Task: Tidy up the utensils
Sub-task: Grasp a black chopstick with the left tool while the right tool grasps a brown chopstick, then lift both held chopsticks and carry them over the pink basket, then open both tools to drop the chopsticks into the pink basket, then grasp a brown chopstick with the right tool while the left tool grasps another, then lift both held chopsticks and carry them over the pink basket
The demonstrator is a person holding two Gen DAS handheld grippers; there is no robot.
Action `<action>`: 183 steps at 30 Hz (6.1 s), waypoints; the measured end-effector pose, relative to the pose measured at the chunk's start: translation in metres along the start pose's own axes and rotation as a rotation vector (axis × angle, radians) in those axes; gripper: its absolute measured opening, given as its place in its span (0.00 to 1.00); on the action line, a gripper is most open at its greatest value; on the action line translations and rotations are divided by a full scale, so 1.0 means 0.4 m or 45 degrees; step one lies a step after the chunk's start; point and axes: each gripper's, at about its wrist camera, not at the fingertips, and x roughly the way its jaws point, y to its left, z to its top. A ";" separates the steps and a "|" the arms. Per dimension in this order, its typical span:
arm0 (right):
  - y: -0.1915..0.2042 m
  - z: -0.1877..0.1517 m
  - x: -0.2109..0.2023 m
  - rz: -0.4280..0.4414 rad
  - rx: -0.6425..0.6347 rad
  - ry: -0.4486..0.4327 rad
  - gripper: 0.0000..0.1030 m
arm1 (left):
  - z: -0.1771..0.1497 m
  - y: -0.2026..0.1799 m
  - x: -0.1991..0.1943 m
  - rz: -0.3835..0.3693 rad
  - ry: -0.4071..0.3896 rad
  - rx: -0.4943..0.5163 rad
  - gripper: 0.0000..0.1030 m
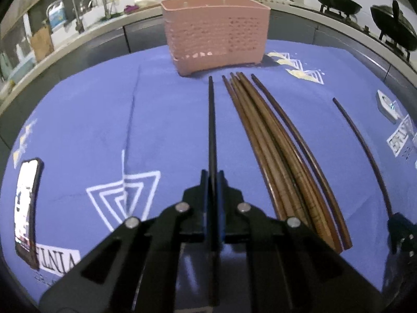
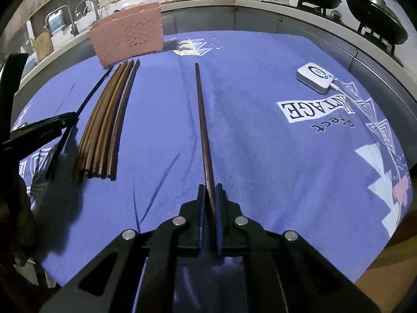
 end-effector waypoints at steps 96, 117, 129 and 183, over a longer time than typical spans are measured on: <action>0.103 0.660 -0.225 0.774 -0.131 -0.480 0.05 | 0.442 0.200 -0.364 -0.349 -0.504 -0.122 0.04; 0.343 0.842 0.178 0.664 -0.064 -0.198 0.07 | 0.662 0.159 0.048 -0.059 -0.095 -0.107 0.33; 0.165 0.538 -0.070 0.720 -0.083 -0.305 0.47 | 0.353 0.197 -0.200 -0.056 -0.322 -0.234 0.43; 0.231 0.352 0.221 0.399 -0.346 0.142 0.06 | 0.167 0.075 0.120 -0.113 0.180 0.024 0.05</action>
